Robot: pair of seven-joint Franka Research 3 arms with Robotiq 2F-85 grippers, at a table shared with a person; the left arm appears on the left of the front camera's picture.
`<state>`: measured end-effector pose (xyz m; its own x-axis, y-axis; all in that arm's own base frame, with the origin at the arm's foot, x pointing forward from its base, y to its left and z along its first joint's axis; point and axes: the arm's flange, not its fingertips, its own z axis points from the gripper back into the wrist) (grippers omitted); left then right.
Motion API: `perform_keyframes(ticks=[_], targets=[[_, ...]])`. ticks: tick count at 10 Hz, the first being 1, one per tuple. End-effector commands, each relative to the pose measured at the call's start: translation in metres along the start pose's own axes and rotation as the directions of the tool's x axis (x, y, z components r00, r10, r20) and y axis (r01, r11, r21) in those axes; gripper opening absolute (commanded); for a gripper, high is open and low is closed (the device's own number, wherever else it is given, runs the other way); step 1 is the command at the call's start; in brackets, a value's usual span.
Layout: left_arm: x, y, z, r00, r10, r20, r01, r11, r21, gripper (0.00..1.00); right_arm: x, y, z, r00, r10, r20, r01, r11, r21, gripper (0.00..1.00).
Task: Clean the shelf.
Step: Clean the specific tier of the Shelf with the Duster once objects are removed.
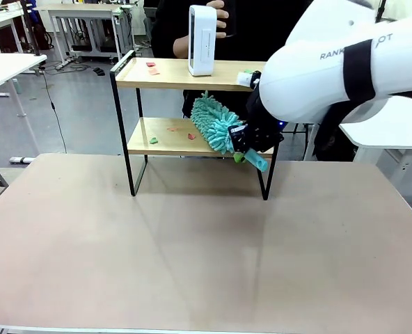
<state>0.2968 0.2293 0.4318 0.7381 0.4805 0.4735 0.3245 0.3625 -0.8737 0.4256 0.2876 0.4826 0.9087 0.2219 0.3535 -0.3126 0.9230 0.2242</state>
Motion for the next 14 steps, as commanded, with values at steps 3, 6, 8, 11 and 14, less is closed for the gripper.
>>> perform_keyframes(ticks=[3, 6, 8, 11, 14], targets=[[0.0, -0.001, -0.001, 1.0, -0.023, 0.01, 0.023, 1.0, -0.015, 1.0, 0.015, 0.013, -0.012, 0.989, 0.144, -0.014, -0.144, 0.99, 0.014, 0.0], [0.0, -0.001, -0.001, 1.0, -0.023, 0.01, 0.023, 1.0, -0.015, 1.0, 0.017, 0.017, -0.02, 0.965, 0.258, -0.041, -0.254, 0.963, 0.086, 0.0], [0.0, -0.001, -0.001, 1.0, -0.023, 0.01, 0.023, 1.0, -0.015, 1.0, 0.012, 0.018, -0.021, 0.936, 0.346, -0.063, -0.336, 0.933, 0.132, 0.0], [0.0, -0.001, -0.001, 1.0, -0.023, 0.01, 0.023, 1.0, -0.015, 1.0, 0.004, 0.023, -0.02, 0.86, 0.505, -0.07, -0.486, 0.853, 0.189, 0.0], [0.0, -0.001, -0.001, 1.0, -0.023, 0.01, 0.023, 1.0, -0.015, 1.0, -0.006, 0.005, -0.004, 0.766, 0.635, -0.097, -0.594, 0.758, 0.27, 0.0]])
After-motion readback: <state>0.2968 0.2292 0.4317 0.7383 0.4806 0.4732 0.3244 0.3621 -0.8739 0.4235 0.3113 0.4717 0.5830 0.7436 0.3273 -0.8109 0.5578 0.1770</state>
